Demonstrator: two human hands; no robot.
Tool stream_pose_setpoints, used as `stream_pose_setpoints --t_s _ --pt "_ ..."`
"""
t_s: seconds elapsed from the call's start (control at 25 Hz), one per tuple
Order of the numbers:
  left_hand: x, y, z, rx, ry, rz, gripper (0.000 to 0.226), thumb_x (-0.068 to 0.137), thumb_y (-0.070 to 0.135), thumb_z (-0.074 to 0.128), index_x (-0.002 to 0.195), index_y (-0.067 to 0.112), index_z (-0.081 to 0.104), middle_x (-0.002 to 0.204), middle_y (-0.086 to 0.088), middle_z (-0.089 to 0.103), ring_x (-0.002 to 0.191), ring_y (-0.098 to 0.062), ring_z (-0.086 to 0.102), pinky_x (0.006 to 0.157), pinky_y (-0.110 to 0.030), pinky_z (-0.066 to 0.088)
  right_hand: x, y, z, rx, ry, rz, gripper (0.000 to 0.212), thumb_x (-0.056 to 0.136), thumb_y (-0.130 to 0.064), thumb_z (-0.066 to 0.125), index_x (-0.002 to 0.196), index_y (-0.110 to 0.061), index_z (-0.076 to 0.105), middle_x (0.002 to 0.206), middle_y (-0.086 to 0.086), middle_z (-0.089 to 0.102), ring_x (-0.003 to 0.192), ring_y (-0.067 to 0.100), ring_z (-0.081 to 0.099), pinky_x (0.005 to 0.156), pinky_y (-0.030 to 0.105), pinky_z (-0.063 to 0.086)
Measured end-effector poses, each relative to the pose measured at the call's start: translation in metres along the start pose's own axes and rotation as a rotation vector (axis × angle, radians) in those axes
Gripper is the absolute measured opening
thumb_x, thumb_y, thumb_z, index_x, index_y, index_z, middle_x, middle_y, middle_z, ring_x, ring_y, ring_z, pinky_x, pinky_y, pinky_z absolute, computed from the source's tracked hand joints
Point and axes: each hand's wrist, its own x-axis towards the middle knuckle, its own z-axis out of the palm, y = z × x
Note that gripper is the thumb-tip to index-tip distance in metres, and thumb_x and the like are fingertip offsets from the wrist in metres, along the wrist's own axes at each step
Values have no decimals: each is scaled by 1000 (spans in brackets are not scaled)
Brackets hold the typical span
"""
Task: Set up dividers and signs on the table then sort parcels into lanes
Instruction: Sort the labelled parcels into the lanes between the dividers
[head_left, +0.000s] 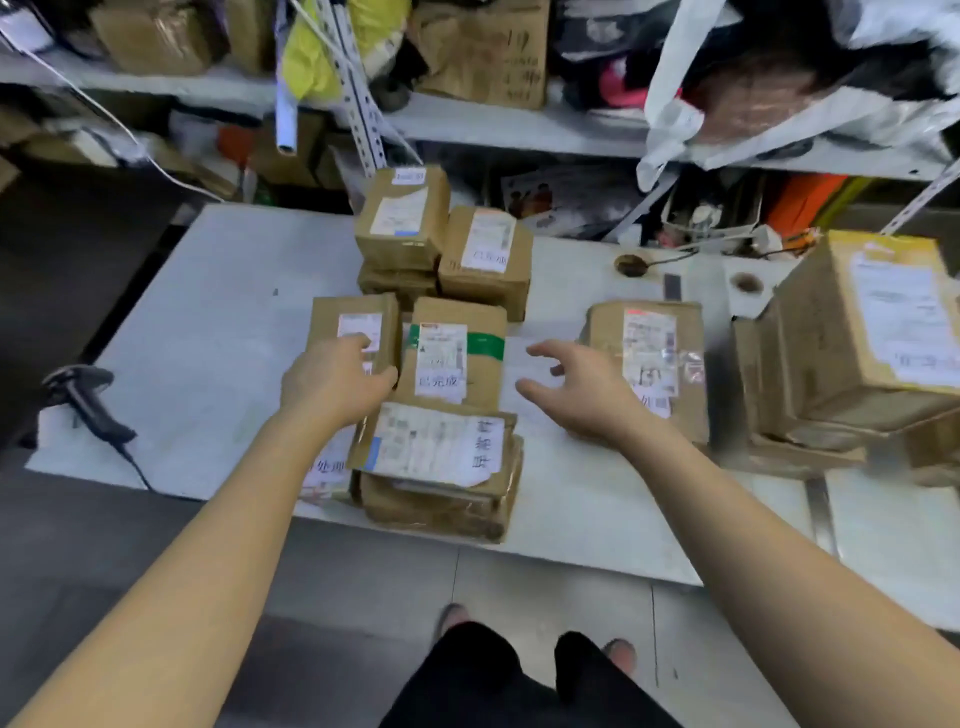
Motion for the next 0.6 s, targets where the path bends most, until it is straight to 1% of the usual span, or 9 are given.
stream_pose_setpoints --t_s 0.08,0.12,0.16,0.2,0.28,0.36,0.4,0.48,0.6 --pt "1 -26 13 -81 -106 -32 55 89 68 51 117 24 66 118 -3 70 103 -29 64 79 -37 51 -9 -10 27 179 -104 124 61 90 -53 68 141 -22 57 140 -1 61 115 17 64 91 36 55" --pt "-1 -33 18 -183 -175 -38 58 88 73 49 107 21 67 109 0 73 96 -26 66 78 -39 54 -14 -14 37 286 -161 187 62 88 -57 69 138 -22 60 135 -1 63 109 14 65 84 34 57" --pt "-3 -36 21 -296 -244 -46 61 87 75 49 103 20 68 102 2 74 92 -22 68 78 -40 58 -18 -18 44 363 -204 233 62 86 -60 70 134 -21 63 127 -3 66 102 10 65 76 30 57" --pt "-6 -37 23 -398 -301 -49 56 86 75 53 101 23 69 99 6 73 91 -18 68 77 -41 59 -19 -20 49 399 -211 253 61 84 -62 72 128 -20 67 118 -3 69 95 8 65 69 27 56" --pt "-10 -39 25 -517 -358 -29 35 85 64 67 104 34 68 100 11 72 94 -13 69 75 -39 60 -21 -19 54 442 -157 284 56 79 -64 76 113 -19 73 103 -4 73 89 11 68 68 30 58" --pt "-10 -41 29 -595 -354 -12 30 84 50 77 109 35 67 102 12 73 96 -13 71 77 -41 61 -21 -16 56 494 -96 345 53 76 -64 78 98 -17 73 94 -2 75 87 15 72 72 36 63" --pt "-11 -40 31 -625 -330 -9 30 83 48 78 109 35 68 102 13 74 96 -12 71 80 -42 61 -22 -16 57 531 -80 380 54 75 -64 79 97 -15 72 95 0 76 89 17 73 74 40 65" --pt "-14 -35 33 -631 -266 22 34 83 51 77 113 36 69 102 18 74 97 -9 71 85 -41 60 -24 -15 57 580 -57 413 57 74 -64 80 101 -15 73 100 2 77 92 19 75 73 46 65" --pt "-15 -20 31 -646 -143 53 47 83 56 75 123 34 66 103 16 72 95 -9 69 84 -41 59 -33 -19 41 644 -6 397 51 78 -56 81 109 -16 73 101 3 77 91 18 76 73 43 66"
